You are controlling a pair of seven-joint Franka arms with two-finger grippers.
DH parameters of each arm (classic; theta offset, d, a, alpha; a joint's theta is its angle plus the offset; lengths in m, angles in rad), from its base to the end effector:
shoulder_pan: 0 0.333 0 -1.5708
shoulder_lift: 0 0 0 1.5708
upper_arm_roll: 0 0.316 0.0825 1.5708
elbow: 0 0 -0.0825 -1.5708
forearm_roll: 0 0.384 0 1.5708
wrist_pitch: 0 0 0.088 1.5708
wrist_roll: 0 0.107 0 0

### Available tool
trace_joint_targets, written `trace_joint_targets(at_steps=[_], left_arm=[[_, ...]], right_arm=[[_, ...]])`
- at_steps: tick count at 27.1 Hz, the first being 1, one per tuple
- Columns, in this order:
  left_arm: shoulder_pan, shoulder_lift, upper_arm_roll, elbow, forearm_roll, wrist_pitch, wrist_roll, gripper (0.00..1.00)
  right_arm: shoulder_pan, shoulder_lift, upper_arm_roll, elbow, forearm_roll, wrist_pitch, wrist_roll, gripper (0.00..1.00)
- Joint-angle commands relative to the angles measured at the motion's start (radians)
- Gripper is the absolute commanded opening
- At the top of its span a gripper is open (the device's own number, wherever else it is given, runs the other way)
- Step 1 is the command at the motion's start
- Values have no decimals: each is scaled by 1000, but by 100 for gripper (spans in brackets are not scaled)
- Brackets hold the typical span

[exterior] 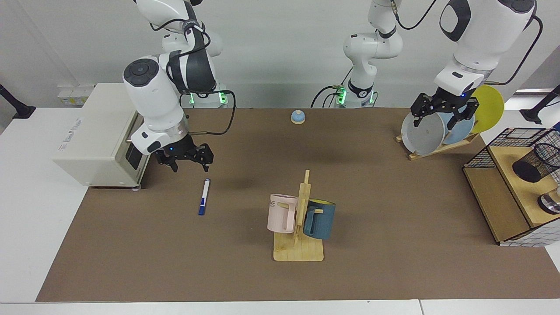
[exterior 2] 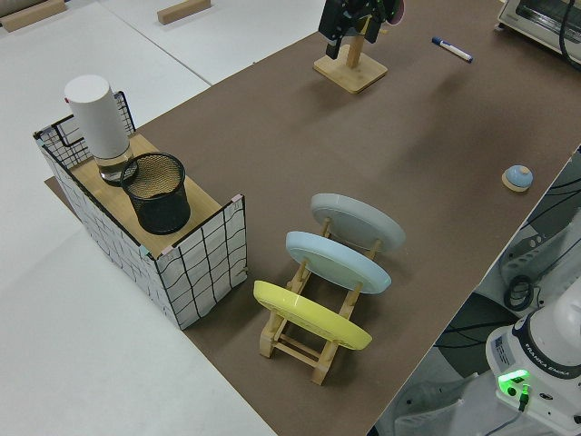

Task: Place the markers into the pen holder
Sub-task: 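Reach the right gripper to the white marker and grasp it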

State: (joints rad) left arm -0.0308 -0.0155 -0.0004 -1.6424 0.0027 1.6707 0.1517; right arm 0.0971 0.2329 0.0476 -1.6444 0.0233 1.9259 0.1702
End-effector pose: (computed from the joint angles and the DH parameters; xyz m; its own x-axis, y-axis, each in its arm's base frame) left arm 0.5580 -0.0171 0.6080 0.9823 -0.1821 0.0429 -0.1819 -0.9833 -0.0093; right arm 0.6307 0.0911 0.4818 0.9985 -0.0355 0.0423 -0.0337 -0.9986 -0.0410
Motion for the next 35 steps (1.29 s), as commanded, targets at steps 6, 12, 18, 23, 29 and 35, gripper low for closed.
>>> trace_joint_targets(at_steps=[6, 12, 18, 23, 29, 35], left_arm=[[9, -23, -3, -25, -18, 7, 14, 100], [9, -23, -3, -25, -18, 6, 15, 100], [9, -23, -3, -25, -18, 4, 15, 100], [9, -23, -3, -30, -18, 6, 15, 100], [9, -23, -1, -31, -18, 6, 15, 100], [9, -23, -1, -31, -18, 6, 15, 100]], right_arm=[[16, 117, 2, -17, 10, 145, 8, 100], [16, 177, 0, -40, 9, 215, 14, 100], [4, 226, -2, -57, 7, 274, 5, 100], [-11, 264, -2, -63, 3, 311, -3, 100], [-20, 292, -2, -72, -8, 324, -5, 100], [-20, 306, -2, -71, -29, 344, 3, 81]])
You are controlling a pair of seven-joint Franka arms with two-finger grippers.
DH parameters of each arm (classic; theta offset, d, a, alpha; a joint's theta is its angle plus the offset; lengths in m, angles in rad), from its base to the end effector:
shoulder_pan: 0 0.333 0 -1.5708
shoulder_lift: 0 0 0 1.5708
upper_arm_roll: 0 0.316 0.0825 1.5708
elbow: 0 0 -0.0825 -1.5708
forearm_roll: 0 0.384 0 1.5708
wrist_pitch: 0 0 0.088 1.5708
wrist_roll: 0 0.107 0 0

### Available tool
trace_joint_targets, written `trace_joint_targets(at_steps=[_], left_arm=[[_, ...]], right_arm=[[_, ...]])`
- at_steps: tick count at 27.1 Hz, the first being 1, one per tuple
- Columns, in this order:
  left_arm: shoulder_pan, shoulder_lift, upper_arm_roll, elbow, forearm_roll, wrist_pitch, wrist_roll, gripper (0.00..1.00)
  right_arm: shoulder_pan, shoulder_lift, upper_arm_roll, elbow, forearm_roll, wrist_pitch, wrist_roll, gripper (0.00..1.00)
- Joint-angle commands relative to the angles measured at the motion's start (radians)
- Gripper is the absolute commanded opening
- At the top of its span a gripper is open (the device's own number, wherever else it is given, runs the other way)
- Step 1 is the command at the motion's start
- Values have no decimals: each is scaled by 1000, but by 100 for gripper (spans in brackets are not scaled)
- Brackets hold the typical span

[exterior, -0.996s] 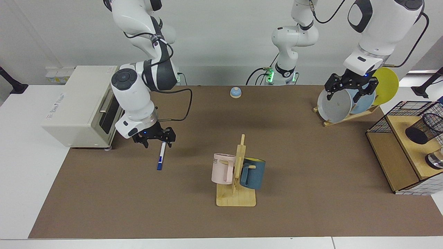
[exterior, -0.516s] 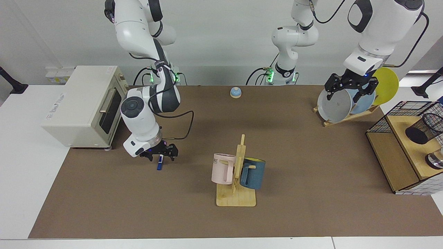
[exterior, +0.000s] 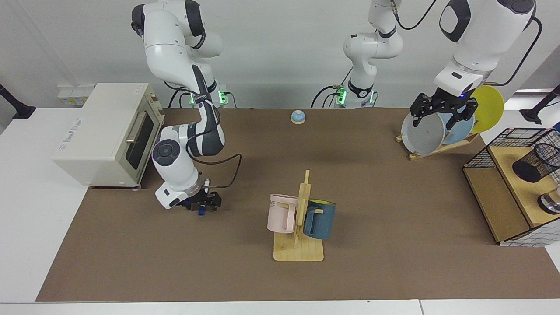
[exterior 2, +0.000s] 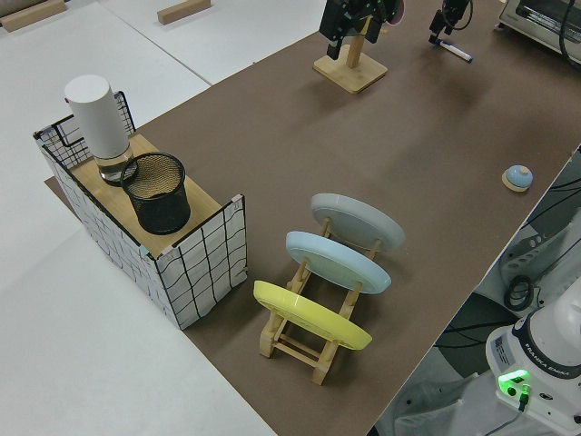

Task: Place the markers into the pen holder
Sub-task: 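Reach the right gripper to the white marker and grasp it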

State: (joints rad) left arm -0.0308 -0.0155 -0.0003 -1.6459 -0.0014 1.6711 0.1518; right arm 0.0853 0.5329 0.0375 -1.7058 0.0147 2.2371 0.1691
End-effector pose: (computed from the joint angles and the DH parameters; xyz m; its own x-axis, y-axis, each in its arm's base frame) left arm 0.5578 -0.0175 0.6064 0.9825 -0.1817 0.0404 -0.1817 -0.9833 -0.0048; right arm 0.6672 0.0802 0.2833 0.9981 -0.0604 -0.0066 -0.0606 -0.9977 -0.0299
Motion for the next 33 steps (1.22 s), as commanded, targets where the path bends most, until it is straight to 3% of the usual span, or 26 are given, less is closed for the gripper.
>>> trace_joint_targets(at_steps=[1, 4, 8, 23, 33], left_arm=[[9, -23, -1, -28, -14, 6, 17, 100], [9, -23, -1, -28, -14, 6, 15, 100], [9, -23, -1, -28, -14, 6, 15, 100], [9, -21, -1, -25, -14, 9, 17, 100], [5, -21, -6, -19, -12, 7, 18, 100]], right_arm=[[-9, 6, 8, -11, -21, 33, 6, 72], [-9, 6, 8, -9, -22, 32, 15, 32], [-10, 4, 8, -9, -22, 27, 12, 2], [27, -47, 9, 3, -9, -45, 18, 0], [56, -175, 16, 8, 25, -163, 92, 0]])
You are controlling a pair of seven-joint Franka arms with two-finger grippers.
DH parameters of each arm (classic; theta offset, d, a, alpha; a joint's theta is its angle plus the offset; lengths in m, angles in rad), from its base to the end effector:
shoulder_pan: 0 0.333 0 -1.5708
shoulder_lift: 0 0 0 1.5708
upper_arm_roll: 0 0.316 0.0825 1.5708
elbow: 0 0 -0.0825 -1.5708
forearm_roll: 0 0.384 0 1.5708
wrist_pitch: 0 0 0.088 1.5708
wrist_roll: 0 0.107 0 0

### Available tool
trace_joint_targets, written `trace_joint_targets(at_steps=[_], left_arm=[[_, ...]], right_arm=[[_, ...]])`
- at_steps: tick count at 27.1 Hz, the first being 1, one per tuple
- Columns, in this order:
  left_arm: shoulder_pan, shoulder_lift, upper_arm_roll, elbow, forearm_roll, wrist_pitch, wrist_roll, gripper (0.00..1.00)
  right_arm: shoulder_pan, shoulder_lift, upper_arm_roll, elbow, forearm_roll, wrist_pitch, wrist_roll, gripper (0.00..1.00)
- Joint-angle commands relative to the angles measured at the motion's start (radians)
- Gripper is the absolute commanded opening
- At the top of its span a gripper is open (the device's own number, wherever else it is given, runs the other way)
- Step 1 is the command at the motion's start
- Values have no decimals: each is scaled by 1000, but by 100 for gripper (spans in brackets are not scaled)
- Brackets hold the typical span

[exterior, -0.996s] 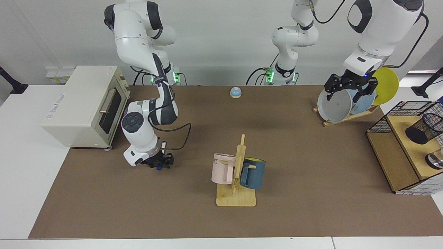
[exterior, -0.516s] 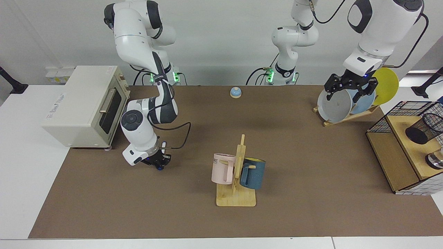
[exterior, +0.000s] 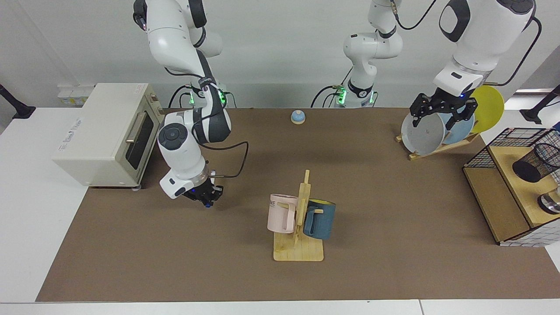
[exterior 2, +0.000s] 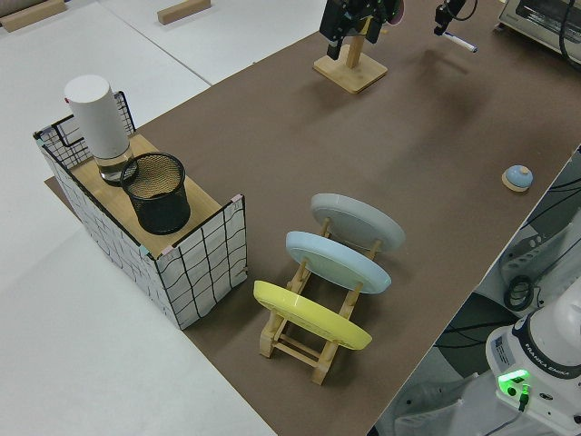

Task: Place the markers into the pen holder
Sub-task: 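Reach the right gripper to the white marker and grasp it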

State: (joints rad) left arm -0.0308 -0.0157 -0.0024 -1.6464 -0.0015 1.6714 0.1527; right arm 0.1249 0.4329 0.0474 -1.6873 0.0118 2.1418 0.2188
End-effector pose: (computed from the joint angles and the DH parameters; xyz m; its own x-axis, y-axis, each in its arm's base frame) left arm 0.5577 -0.0187 0.6063 0.9820 -0.1847 0.0404 -0.1846 -0.9828 -0.0048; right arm 0.6589 0.1119 0.3503 0.9982 -0.0576 0.0148 -0.0570 -0.9978 -0.0340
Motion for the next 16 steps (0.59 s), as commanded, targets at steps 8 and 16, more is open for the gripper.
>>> trace_joint_targets(at_steps=[8, 16], left_arm=[[6, -21, -7, -13, -12, 18, 160, 100], [3, -21, -11, -15, -14, 2, 401, 100]], right_arm=[[73, -144, 6, 66, 50, -235, 158, 0], [142, -166, 9, 124, 63, -322, 373, 0]])
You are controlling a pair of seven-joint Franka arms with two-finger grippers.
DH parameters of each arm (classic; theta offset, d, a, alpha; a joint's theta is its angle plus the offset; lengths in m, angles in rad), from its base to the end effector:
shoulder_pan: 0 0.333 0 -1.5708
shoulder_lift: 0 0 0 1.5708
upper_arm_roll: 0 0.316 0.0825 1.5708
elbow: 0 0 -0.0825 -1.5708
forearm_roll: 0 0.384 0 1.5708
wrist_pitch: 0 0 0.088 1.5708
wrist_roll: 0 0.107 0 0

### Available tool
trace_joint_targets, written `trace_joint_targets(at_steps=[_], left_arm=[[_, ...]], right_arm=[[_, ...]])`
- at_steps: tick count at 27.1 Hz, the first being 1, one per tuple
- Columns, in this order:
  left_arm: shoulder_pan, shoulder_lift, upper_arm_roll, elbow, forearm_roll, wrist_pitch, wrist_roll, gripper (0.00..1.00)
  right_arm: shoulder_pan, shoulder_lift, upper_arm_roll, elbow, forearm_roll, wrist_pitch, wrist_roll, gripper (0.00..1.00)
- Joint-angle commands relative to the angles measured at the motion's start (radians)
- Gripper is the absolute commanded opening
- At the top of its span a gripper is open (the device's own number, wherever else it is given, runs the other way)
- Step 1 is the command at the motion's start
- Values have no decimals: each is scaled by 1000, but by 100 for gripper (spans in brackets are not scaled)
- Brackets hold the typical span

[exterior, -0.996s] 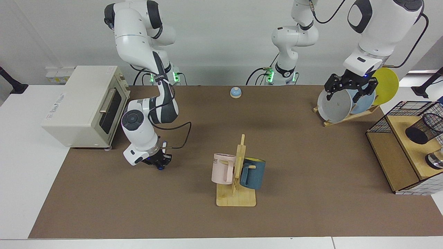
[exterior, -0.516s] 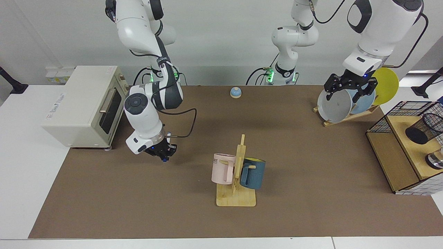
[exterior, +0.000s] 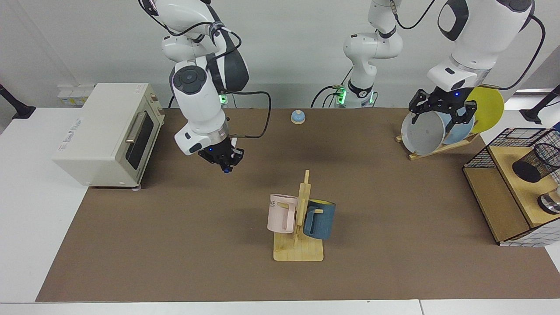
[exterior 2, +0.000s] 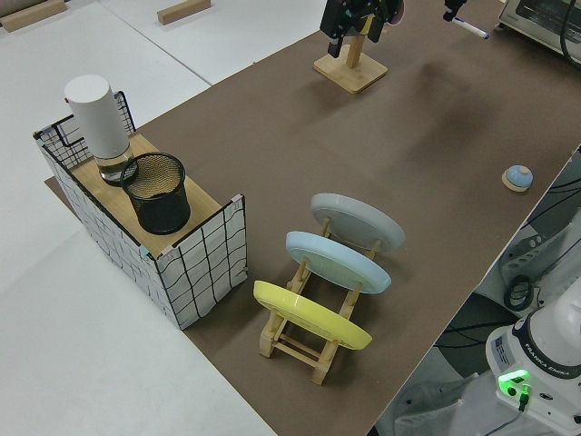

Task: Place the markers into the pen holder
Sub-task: 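Reach the right gripper to the white marker and grasp it, then lift the marker with the right gripper while the left gripper opens, then grasp the marker with the left gripper from the right gripper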

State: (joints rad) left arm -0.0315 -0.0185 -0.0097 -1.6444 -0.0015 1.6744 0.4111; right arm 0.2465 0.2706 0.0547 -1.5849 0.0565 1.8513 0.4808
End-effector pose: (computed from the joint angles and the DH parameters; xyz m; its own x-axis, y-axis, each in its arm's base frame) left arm 0.5572 -0.0232 0.6091 0.8984 -0.4369 0.0450 -0.4365 -0.8995 -0.0182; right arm 0.6140 0.1918 0.4798 0.9802 -0.1949 -0.0358 -0.1967 -0.9787 -0.0589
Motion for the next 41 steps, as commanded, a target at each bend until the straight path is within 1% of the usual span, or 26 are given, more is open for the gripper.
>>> trace_joint_targets(at_steps=[1, 3, 6, 10, 13, 16, 18, 24, 26, 30, 34, 37, 41], left_arm=[[2, -20, -4, -17, -14, -4, 184, 100], [-1, -21, -4, -18, -17, -7, 262, 100], [1, -21, -4, -20, -57, -12, 353, 100], [10, -24, 0, -26, -118, -22, 478, 100], [12, -43, 14, -46, -205, -41, 557, 100], [30, -84, 17, -113, -316, -30, 566, 100], [38, -104, 17, -147, -365, -24, 569, 100], [22, -127, 8, -189, -460, -9, 578, 100], [18, -147, -6, -216, -480, 20, 578, 100], [-30, -193, -18, -290, -495, 96, 572, 100], [-80, -212, -19, -327, -497, 143, 558, 100], [-136, -225, -39, -348, -497, 186, 490, 100], [-188, -264, -76, -431, -497, 307, 394, 100]], right_arm=[[23, -8, 5, 22, 34, -37, 142, 0], [25, -16, 5, 23, 78, -40, 186, 0], [25, -25, 8, 37, 131, -47, 246, 0], [37, -27, 10, 46, 163, -54, 366, 0], [72, -25, 10, 66, 183, -52, 481, 0], [99, -25, 11, 72, 186, -43, 591, 0], [114, -25, 11, 74, 186, -35, 669, 0], [152, -25, 13, 92, 186, -23, 849, 0], [166, -25, 11, 92, 186, -15, 892, 0], [180, -24, 13, 92, 187, -1, 932, 0], [189, -25, 13, 92, 201, 11, 955, 0], [204, -24, 11, 91, 204, 12, 978, 0], [209, -24, 13, 89, 209, 12, 1002, 0]])
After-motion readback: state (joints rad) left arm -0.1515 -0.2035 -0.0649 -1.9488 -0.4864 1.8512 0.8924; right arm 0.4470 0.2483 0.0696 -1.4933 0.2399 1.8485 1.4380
